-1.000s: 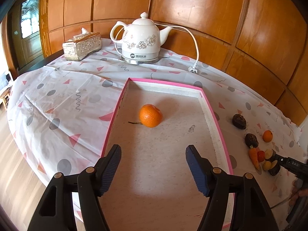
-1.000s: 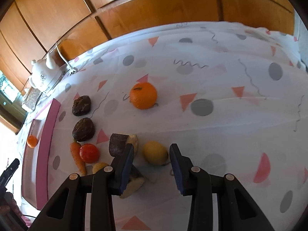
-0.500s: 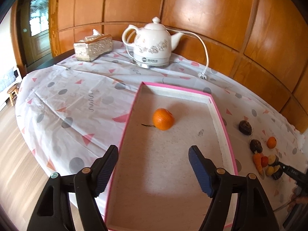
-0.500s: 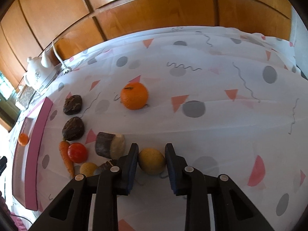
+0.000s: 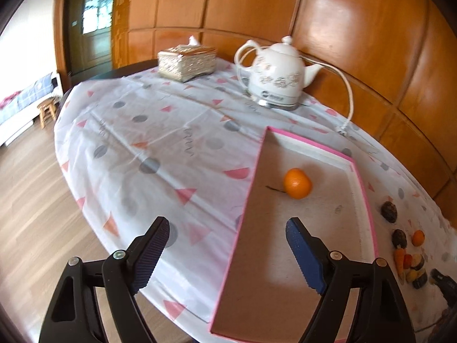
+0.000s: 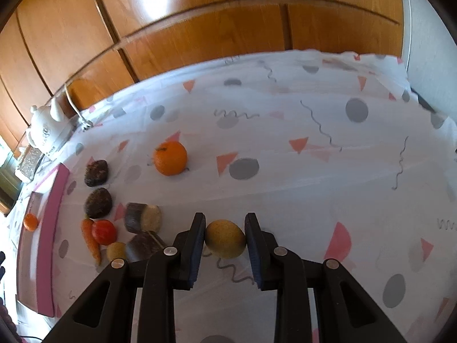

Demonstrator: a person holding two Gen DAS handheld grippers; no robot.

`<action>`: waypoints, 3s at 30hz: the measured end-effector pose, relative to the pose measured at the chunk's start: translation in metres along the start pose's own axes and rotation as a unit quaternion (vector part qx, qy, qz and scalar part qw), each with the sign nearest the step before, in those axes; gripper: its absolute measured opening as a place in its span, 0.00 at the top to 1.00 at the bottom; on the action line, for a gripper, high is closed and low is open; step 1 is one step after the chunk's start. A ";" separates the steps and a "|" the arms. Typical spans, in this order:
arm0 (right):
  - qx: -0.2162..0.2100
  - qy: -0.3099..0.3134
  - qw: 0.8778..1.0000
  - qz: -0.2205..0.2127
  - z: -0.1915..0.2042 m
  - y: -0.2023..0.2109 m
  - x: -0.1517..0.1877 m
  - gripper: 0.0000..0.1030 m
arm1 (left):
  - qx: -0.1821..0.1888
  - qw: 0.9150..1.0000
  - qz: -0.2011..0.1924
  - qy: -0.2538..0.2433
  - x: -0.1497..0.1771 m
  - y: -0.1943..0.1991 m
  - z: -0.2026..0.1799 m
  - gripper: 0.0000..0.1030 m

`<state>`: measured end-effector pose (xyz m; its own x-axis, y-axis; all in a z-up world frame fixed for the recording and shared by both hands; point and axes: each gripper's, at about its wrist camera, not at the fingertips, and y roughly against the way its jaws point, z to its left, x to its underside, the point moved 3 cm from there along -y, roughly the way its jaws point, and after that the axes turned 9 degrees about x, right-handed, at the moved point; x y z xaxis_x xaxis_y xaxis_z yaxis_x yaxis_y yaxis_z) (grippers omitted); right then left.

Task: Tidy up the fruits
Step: 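Carry the yellow potato with the right gripper into the tray and release, then move the left gripper to the dark round fruit and close on it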

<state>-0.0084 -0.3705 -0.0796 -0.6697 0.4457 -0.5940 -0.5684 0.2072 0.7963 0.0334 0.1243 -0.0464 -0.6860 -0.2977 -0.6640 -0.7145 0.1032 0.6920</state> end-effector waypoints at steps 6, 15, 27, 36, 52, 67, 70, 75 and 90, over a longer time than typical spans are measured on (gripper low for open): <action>-0.039 0.033 0.998 -0.031 0.031 0.033 -0.010 0.72 | 0.000 1.000 -0.001 0.006 0.001 0.000 0.003 0.18; -0.166 0.158 0.973 -0.007 0.153 0.051 0.006 0.72 | -0.004 1.000 -0.004 0.017 0.001 0.000 0.010 0.18; -0.232 0.324 0.917 0.010 0.310 0.056 0.048 0.72 | -0.007 1.000 0.000 0.029 0.002 -0.003 0.018 0.18; -0.207 0.371 0.905 0.020 0.350 0.034 0.066 0.72 | -0.011 0.999 0.007 0.041 0.004 -0.009 0.027 0.18; -0.193 0.320 0.927 0.038 0.336 0.017 0.062 0.65 | -0.011 0.999 0.008 0.042 0.005 -0.010 0.026 0.18; -0.158 0.263 0.952 -0.013 0.275 0.048 0.049 0.55 | -0.001 1.000 -0.002 0.025 0.003 0.000 0.012 0.18; -0.145 0.257 0.955 -0.027 0.264 0.054 0.047 0.55 | 0.002 1.000 -0.005 0.022 0.002 0.002 0.011 0.18; -0.125 0.245 0.960 -0.051 0.244 0.064 0.042 0.55 | 0.006 1.000 -0.008 0.016 0.002 0.005 0.007 0.18; -0.055 0.157 0.984 -0.069 0.155 0.061 0.023 0.51 | 0.011 1.000 -0.011 0.002 0.002 0.009 -0.002 0.17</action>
<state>0.0157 -0.2126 -0.0268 -0.6875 0.1247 -0.7154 -0.7009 0.1440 0.6986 0.0257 0.1230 -0.0409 -0.6695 -0.3033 -0.6780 -0.7325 0.1179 0.6705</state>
